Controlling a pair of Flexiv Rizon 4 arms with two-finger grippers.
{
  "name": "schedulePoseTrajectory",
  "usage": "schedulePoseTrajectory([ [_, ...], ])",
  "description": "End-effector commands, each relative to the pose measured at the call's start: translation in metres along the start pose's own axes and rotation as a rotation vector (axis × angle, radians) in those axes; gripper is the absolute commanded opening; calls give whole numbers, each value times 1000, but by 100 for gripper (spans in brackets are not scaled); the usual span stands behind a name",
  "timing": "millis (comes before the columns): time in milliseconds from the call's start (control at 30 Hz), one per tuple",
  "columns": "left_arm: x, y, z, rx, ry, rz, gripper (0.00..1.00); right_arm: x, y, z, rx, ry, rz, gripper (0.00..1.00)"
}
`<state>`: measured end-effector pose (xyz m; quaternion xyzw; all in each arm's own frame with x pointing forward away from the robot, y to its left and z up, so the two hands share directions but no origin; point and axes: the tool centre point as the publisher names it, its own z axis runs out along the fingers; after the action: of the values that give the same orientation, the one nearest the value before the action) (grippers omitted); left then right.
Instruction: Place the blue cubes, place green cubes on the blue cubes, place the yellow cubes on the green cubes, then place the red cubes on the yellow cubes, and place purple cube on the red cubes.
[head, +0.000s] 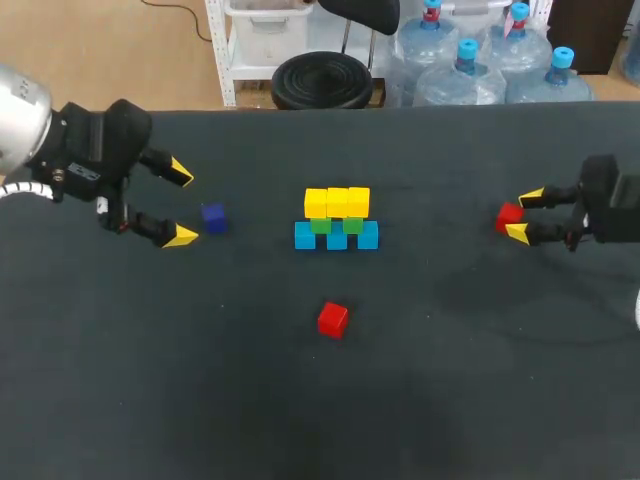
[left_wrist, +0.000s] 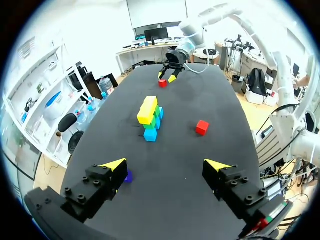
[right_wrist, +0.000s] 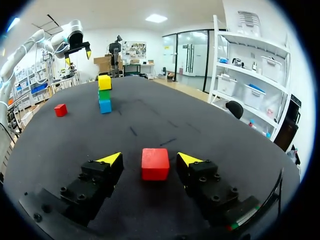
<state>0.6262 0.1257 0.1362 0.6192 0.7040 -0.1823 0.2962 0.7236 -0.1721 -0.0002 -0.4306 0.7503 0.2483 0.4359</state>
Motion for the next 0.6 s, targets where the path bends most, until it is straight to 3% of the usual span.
schedulePoseTrajectory([
  [33,2,0,-1,-1,-7,4,100,3,-3,4,-3,-4,2,68],
  [200,2,0,-1,-1,-7,4,100,5,-4,5,-5,-3,4,57],
  [467,2,0,-1,-1,-7,4,100,7,-5,7,-1,5,9,49],
  [600,2,0,-1,-1,-7,4,100,7,-6,10,-2,4,9,37],
])
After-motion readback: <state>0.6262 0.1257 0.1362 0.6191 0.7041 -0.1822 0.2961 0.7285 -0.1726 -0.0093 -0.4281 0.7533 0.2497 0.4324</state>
